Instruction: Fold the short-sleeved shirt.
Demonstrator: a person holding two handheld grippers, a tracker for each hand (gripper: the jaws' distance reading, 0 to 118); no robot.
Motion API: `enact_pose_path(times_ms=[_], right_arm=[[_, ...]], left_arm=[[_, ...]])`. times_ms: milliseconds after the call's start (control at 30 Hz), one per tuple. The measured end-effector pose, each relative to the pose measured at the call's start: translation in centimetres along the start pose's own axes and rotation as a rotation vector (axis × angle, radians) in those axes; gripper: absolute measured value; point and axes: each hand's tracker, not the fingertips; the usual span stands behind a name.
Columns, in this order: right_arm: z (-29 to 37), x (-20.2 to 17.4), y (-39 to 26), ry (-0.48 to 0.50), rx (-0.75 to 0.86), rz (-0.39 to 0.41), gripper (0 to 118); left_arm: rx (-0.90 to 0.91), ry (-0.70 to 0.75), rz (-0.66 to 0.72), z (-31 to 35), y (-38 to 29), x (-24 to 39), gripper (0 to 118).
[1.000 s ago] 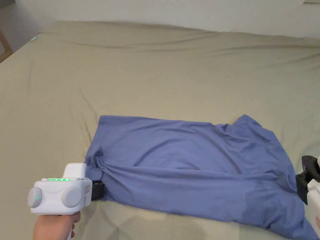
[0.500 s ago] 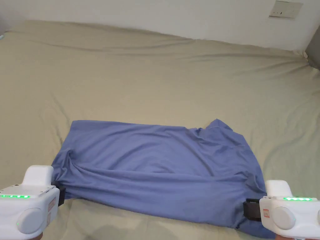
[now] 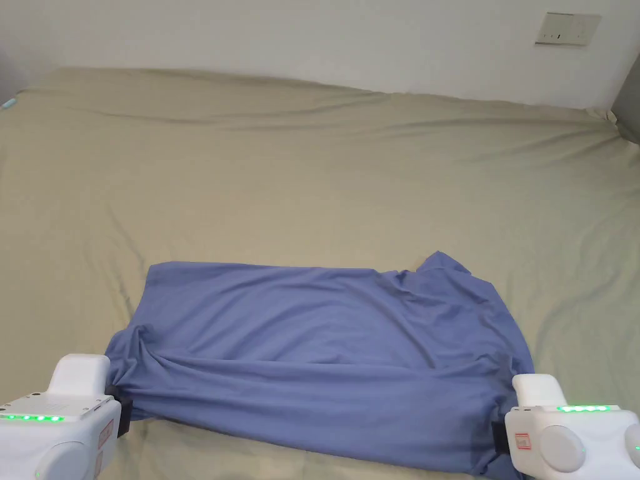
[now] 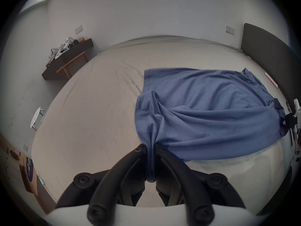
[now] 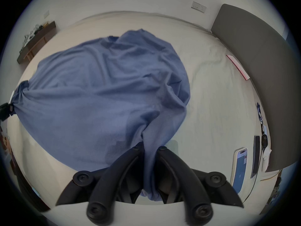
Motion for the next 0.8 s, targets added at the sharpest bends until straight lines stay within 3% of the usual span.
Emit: enact_pose_path(times_ms=[200, 433, 667, 800], right_arm=[[6.0, 0.3, 2.0, 0.028, 0.090, 0.007, 14], [9.5, 0.0, 0.0, 0.069, 0.040, 0.030, 14], [5.8, -0.9, -6.2, 0.094, -0.187, 0.035, 14], [3.1, -1.1, -8.8, 0.109, -0.239, 0.009, 14]], left_arm=[[0.046, 0.009, -0.023, 2.9, 1.5, -1.6, 8], [-0.043, 0.009, -0.078, 5.4, -1.2, -4.2, 8], [-0.260, -0.011, -0.101, 3.4, -8.0, -4.8, 8], [-0.316, -0.008, -0.099, 1.1, -10.0, -4.6, 8]])
